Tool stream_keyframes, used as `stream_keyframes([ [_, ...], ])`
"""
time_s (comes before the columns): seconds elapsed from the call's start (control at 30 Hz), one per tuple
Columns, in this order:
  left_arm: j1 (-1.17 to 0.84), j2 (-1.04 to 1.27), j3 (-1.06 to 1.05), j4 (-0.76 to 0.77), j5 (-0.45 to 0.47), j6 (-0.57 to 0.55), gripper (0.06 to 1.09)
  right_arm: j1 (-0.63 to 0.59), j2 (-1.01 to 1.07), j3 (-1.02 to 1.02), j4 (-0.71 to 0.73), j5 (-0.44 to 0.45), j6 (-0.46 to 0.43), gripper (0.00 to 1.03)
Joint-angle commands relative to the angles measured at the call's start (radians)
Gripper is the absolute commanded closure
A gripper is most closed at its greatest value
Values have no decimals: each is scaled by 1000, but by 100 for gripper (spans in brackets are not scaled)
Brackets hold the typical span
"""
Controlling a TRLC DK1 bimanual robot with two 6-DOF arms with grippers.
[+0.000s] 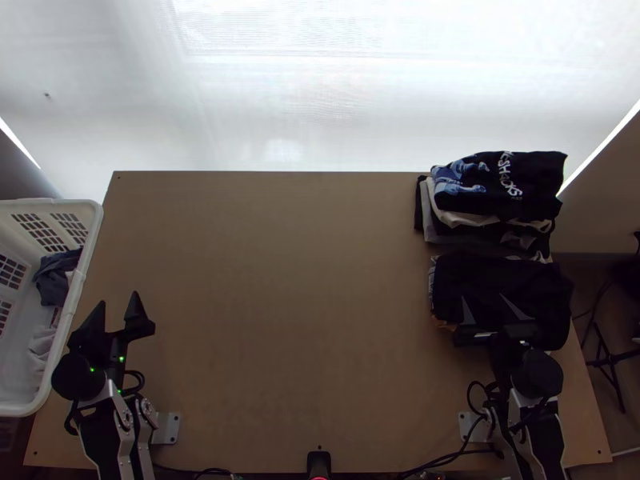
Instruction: Fold the t-shirt
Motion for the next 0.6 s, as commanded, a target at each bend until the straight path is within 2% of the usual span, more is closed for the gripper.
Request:
stream_keyframes([
  [0.0, -48, 0, 2, 3, 1, -10, 10, 35, 0, 3, 6, -1, 24, 4],
  [0.13, -50, 0, 8, 64, -1, -27, 10, 62, 0, 3, 8, 0, 23, 4],
  [0.3, -27, 40, 120, 153, -81, -28, 10, 47, 0, 4, 68, 0, 23, 4],
  [0.43, -12, 284, 388, 95, -131, -30, 10, 47, 2, 42, 132, 0, 63, 4],
  [0.57, 80, 531, 678, 18, -173, -31, 10, 42, 72, 138, 244, 2, 63, 4],
])
